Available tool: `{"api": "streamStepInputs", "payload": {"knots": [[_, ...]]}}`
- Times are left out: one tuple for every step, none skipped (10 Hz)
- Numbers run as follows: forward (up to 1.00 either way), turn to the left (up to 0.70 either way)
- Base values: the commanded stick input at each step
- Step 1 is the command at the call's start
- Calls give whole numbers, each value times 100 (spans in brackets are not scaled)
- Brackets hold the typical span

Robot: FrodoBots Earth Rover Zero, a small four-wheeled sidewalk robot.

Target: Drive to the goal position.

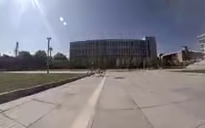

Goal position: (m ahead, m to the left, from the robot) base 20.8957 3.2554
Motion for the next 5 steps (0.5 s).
{"api": "streamStepInputs", "payload": {"knots": [[70, 0], [70, 0], [70, 0], [70, 0], [70, -10]]}}
